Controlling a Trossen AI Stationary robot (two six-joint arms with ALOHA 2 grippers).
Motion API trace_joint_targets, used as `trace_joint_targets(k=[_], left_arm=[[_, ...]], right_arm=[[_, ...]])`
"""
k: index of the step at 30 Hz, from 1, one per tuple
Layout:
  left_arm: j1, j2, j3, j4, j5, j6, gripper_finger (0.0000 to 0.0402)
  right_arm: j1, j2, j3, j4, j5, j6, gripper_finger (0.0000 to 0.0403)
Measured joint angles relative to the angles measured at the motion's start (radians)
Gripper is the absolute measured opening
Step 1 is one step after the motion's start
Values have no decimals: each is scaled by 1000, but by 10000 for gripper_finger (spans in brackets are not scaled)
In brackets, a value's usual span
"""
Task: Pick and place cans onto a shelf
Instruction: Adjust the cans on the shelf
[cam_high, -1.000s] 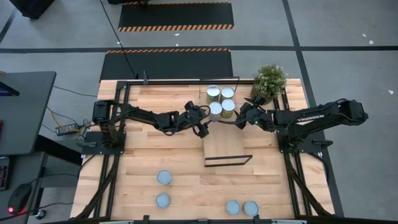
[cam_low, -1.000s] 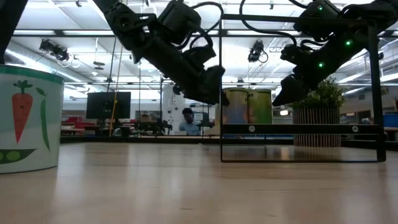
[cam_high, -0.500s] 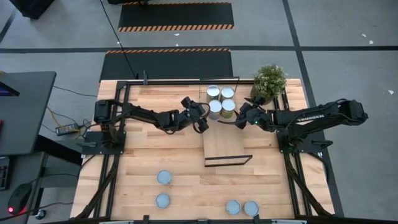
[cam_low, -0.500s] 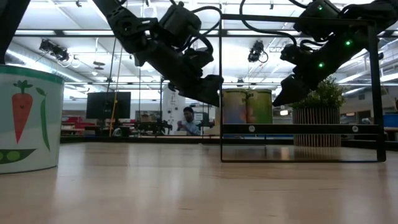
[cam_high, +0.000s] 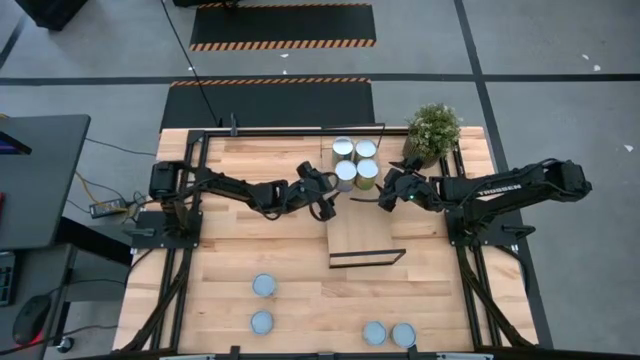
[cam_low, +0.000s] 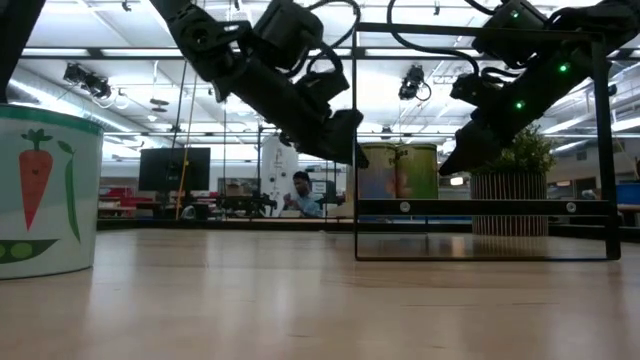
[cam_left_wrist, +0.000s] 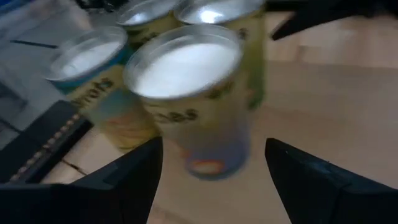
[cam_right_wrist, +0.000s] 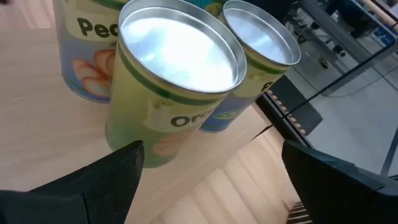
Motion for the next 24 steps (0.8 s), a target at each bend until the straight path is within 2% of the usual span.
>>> trace_joint_targets(k=[3, 13, 19, 24], left_arm=[[18, 11, 0, 20, -28, 4, 288], [64, 11, 0, 56, -30, -1, 288], [45, 11, 0, 33, -43, 29, 288], [10, -5, 0, -19, -79, 46, 288]], right_arm=[[-3, 0, 0, 8, 8, -18, 389], [-3, 0, 0, 39, 17, -52, 389], [-2, 0, 0, 20, 30, -65, 389], [-3, 0, 0, 1, 86, -54, 389]])
